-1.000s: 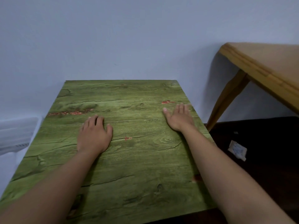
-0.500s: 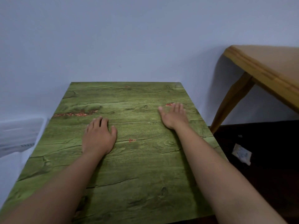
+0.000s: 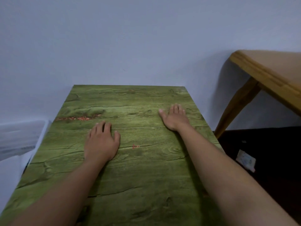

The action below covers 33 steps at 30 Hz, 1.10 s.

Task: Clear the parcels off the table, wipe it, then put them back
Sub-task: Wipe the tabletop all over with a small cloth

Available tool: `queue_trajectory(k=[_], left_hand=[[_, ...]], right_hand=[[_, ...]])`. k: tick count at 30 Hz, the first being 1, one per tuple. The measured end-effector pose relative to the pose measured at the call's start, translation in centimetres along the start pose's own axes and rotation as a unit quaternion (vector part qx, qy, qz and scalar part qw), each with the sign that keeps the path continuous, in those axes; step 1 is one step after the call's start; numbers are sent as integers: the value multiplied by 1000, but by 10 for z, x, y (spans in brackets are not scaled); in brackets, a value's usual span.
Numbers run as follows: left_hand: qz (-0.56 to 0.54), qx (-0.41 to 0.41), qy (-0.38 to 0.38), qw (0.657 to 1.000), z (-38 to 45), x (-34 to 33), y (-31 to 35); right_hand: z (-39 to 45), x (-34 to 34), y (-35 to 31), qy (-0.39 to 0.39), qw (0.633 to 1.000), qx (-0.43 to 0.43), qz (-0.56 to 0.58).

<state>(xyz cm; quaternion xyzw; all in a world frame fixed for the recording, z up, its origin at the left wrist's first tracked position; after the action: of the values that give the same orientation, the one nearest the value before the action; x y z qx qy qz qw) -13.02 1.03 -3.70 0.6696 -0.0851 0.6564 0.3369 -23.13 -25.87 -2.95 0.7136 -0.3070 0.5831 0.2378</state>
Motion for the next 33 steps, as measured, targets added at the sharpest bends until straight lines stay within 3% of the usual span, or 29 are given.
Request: queue_trajectory(k=[3,5,10,12,17,19,21,24,26,29,33], left_hand=[[-4,0,-3,1000,0,0,0],[-4,2,-5,1000,0,0,0],[-2,3,-5,1000,-1,1,1],[-1,3,-4,1000,-1,1,0],[1,3,-5,1000,0,0,0],[2,5,-5,1000,0,0,1],[3,5,-7,1000,0,-1,2],[4,7,-5,1000,1,-1,1],[3,5,-3,1000,1,-1,1],[4,4,-5,1000,1,0,1],[3,6,-8,1000,1,1,3]], right_hand=[[-6,1,16,3,991,130,-29],[1,7,43,-18,989,144,-23],[28,10,47,-8,990,-128,49],[25,11,22,-19,985,-155,69],[14,2,36,-9,995,97,-12],[17,7,65,-17,991,132,-18],[27,13,86,-9,999,52,2],[42,16,77,-6,986,-154,65],[45,19,51,-24,980,-182,80],[46,11,32,-9,998,-52,19],[41,9,64,-4,993,115,-22]])
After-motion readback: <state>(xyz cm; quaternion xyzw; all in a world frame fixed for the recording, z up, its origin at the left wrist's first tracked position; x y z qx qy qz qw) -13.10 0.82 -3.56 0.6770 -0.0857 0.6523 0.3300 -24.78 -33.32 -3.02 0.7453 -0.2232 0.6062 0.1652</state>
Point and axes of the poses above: each hand's wrist, its own z-axis towards the middle knuckle, its own x-axis out of the back of the hand, y = z × x, the point moved 1 cm from there along z, towards the middle knuckle, and after that the axes turned 7 degrees about -z, right-handed, at the moved point
